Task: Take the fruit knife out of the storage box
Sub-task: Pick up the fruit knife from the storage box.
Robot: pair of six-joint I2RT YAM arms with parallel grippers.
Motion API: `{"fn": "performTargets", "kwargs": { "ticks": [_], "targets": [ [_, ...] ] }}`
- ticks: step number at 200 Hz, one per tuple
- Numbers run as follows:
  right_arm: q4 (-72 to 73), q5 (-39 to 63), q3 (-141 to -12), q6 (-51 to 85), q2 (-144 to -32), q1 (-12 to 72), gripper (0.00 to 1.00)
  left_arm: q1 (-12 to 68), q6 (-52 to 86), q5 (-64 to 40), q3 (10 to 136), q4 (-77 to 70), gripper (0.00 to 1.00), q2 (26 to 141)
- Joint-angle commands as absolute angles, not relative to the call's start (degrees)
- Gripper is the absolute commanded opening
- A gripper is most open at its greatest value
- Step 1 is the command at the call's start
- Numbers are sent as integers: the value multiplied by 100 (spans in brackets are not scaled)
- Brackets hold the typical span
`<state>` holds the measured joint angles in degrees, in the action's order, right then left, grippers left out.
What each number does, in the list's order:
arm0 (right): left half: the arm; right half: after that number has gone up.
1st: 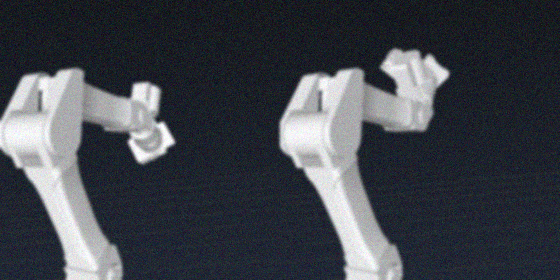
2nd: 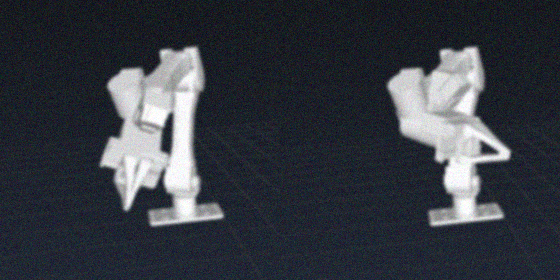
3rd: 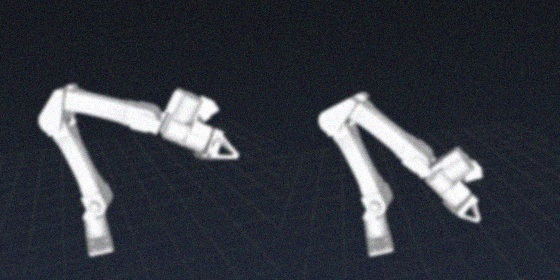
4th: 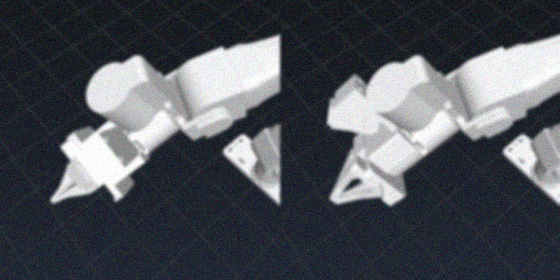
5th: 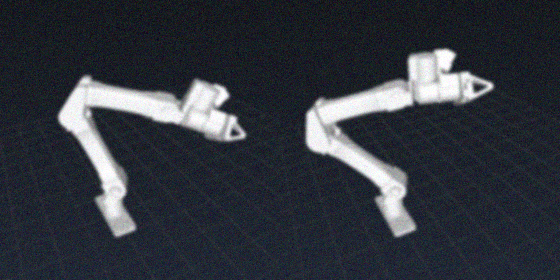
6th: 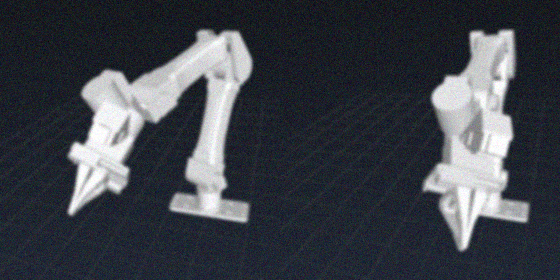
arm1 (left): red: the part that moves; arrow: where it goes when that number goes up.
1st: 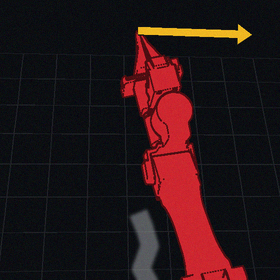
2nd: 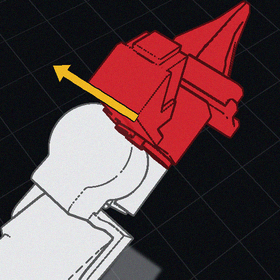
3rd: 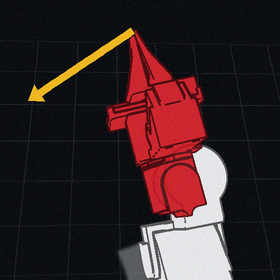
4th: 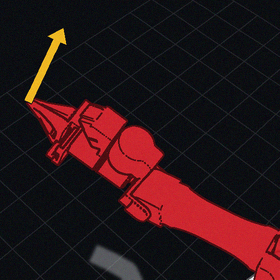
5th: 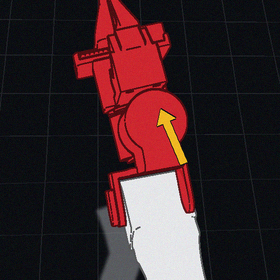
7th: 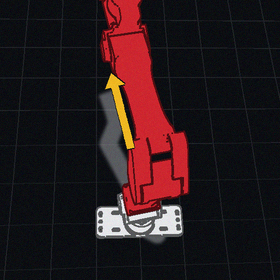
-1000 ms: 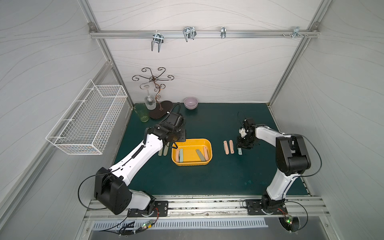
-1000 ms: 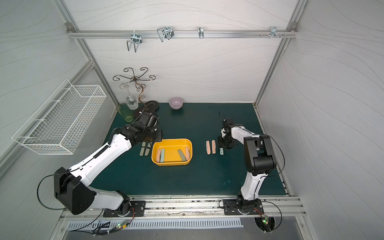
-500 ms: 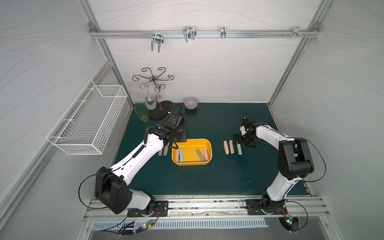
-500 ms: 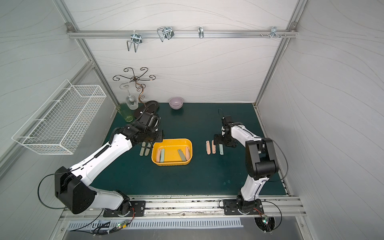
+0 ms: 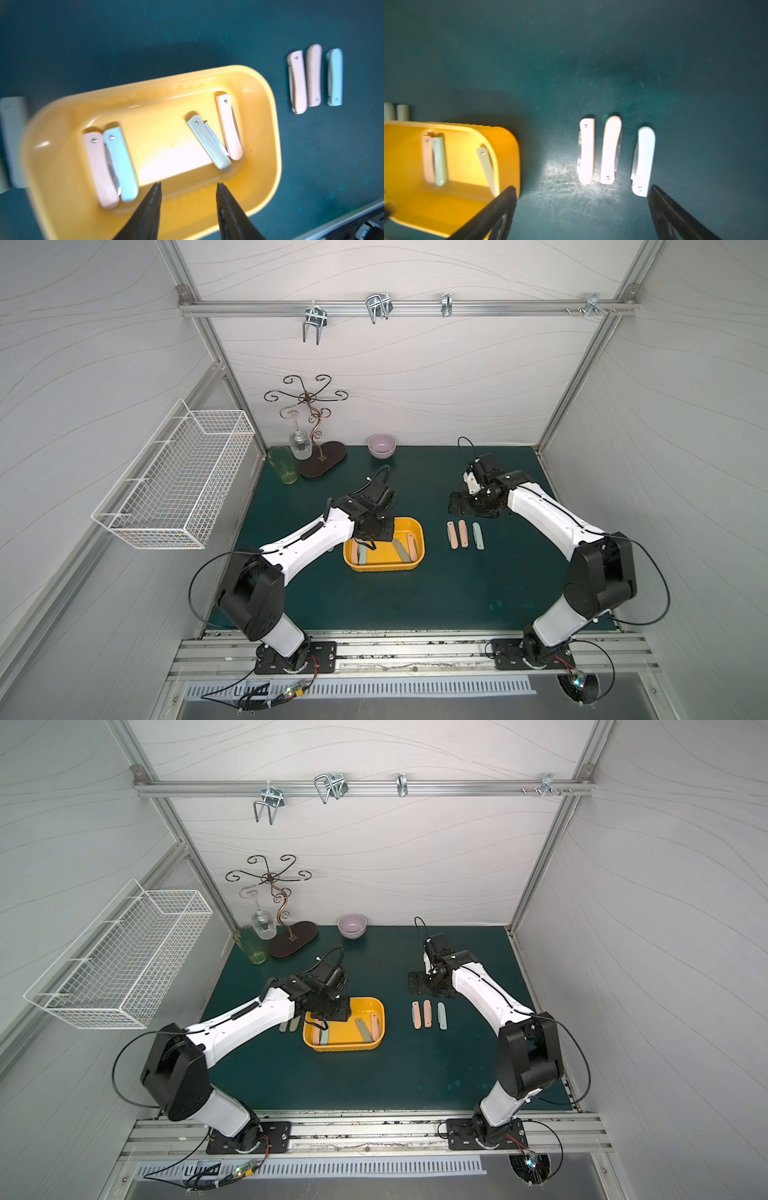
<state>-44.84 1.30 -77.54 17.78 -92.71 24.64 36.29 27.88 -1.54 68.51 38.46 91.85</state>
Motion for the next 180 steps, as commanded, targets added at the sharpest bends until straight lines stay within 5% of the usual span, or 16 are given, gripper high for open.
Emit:
{"fn": "performTargets", "kwargs": {
  "ticks": [1, 180],
  "targets": [
    [-4755, 147, -7871, 1942, -8984, 2657, 99, 3805, 3211, -217, 7017, 3556, 47, 9476],
    [-4772, 217, -7502, 1974, -8303, 2884, 99, 4253, 3882, 503, 7487, 3395, 52, 11016]
  ]
}}
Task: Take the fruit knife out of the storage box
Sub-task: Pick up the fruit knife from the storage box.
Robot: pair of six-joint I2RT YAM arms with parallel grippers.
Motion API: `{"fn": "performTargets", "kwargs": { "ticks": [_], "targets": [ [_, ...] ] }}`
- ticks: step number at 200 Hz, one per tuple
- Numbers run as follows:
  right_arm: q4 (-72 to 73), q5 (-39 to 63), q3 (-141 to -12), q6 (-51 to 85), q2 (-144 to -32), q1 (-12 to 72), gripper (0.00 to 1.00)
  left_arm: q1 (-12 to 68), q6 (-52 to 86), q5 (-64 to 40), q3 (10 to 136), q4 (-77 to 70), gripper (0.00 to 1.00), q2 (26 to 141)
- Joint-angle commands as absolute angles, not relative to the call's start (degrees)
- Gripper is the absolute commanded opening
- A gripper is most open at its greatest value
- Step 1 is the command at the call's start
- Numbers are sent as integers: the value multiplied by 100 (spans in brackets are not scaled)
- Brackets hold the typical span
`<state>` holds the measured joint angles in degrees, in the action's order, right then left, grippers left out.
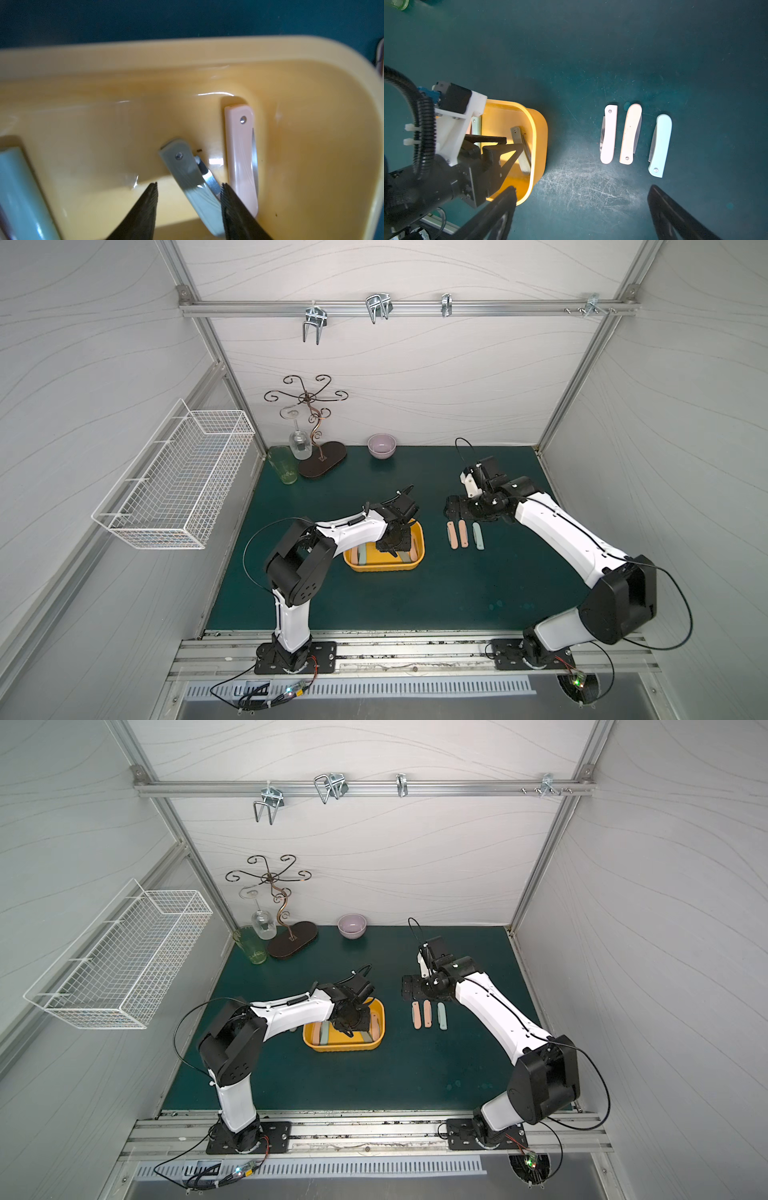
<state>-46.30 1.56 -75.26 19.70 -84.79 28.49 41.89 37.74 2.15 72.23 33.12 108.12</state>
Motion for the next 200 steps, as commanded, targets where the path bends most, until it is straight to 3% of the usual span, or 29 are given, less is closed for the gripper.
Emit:
{"fn": "performTargets", "kwargs": {
  "ticks": [1, 136, 200],
  "targets": [
    [-4772, 219, -7500, 1958, -8304, 2883, 99, 4249, 3883, 511, 7488, 3402, 52, 11019],
    [-4715, 230, -7443, 1914, -8288, 2883, 99, 4347, 3247, 1219, 7331, 3583, 41, 11386],
    [-4693, 244, -7512, 1902, -8343, 2883, 99, 4347, 3118, 1217, 7293, 3506, 22, 11083]
  ]
}}
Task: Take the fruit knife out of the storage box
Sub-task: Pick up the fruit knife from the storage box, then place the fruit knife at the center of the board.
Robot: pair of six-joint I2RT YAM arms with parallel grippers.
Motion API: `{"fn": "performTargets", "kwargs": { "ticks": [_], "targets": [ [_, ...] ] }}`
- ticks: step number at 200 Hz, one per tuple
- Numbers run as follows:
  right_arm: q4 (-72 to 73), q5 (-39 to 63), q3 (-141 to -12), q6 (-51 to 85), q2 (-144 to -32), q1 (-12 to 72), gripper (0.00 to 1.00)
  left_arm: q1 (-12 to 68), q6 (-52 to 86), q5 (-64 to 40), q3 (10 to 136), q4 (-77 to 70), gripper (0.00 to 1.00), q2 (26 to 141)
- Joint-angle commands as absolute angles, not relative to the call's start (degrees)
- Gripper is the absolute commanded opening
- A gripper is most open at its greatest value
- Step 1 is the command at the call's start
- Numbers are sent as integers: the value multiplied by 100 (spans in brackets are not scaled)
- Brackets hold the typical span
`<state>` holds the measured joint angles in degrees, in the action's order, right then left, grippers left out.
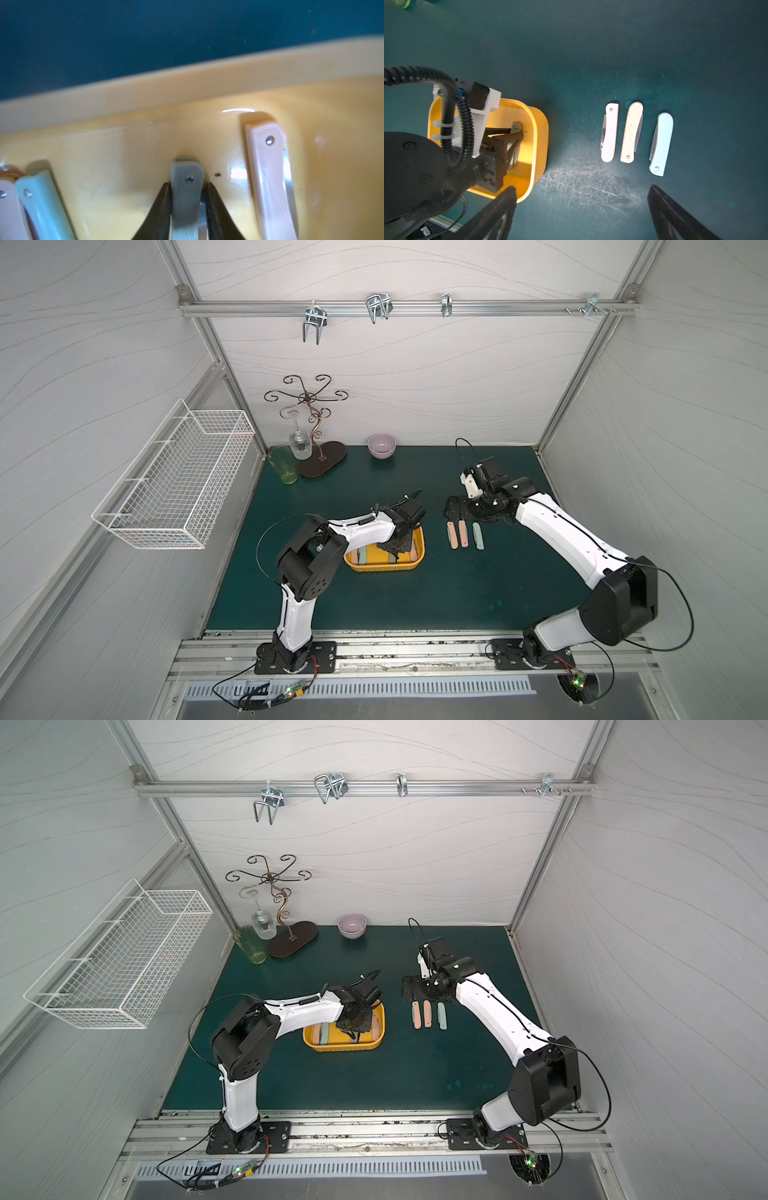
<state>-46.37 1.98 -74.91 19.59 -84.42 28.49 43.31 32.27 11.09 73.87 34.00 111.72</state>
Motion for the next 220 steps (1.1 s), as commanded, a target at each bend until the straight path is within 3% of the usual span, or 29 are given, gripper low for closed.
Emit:
{"fn": "performTargets", "kwargs": {
  "ticks": [1, 74, 157, 220],
  "targets": [
    [-4689, 245, -7509, 1900, -8346, 2883, 99, 4345, 3115, 1211, 7294, 3502, 22, 11074],
    [-4696, 293, -7592, 1877, -8392, 2883, 99, 4346, 2875, 1134, 7339, 3467, 9, 10485],
    [-4746, 323, -7696, 1855, -8412, 2942, 99, 4275, 2494, 1304, 7427, 3983, 7, 9682],
    [-4807, 343, -7802, 1793, -8429, 3015, 99, 3176, 2107, 1313, 7488, 4765, 6, 8872]
  ]
}}
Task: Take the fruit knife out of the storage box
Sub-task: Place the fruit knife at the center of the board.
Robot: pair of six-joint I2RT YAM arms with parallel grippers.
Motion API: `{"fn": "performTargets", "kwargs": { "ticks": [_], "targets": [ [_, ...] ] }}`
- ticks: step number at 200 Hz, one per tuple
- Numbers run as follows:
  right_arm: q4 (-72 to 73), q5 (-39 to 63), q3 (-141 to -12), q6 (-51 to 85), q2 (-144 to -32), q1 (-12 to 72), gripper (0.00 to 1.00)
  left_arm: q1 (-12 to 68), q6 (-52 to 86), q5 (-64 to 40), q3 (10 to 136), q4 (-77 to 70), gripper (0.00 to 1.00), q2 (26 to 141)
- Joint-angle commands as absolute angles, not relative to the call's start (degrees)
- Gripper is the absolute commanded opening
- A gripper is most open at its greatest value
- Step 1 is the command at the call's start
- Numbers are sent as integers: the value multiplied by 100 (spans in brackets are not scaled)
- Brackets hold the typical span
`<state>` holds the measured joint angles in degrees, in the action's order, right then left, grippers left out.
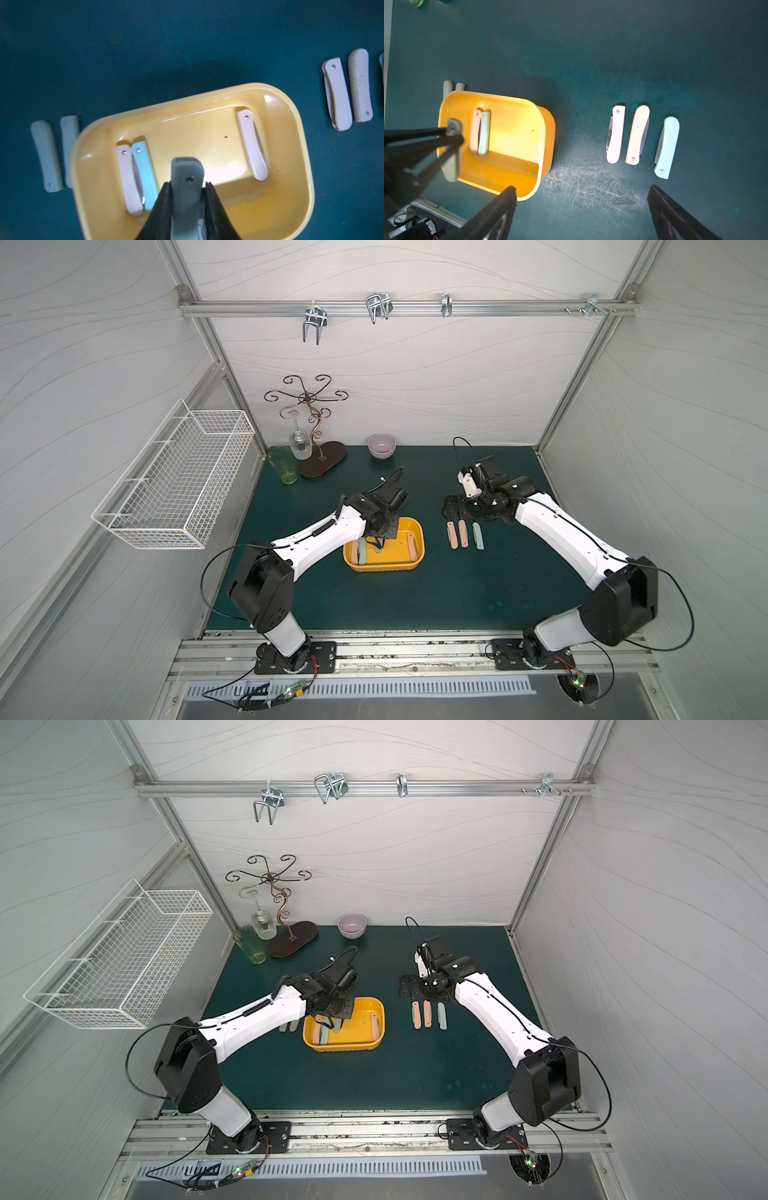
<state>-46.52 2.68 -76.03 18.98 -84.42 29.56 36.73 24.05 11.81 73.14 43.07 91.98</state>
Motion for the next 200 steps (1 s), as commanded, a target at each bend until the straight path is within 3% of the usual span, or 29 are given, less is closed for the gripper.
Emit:
{"fn": "performTargets", "kwargs": {
  "ticks": [1, 109, 200],
  "targets": [
    [-4808, 343, -7803, 1793, -8429, 3015, 99, 3153, 2099, 1316, 7488, 4773, 6, 8861],
    [-4865, 469, -7841, 1685, -8501, 3032, 99, 870, 869, 1314, 7154, 4339, 1, 9051],
    [-4818, 513, -7761, 1696, -8550, 3032, 99, 276, 193, 1235, 6902, 4077, 0, 9942]
  ]
}}
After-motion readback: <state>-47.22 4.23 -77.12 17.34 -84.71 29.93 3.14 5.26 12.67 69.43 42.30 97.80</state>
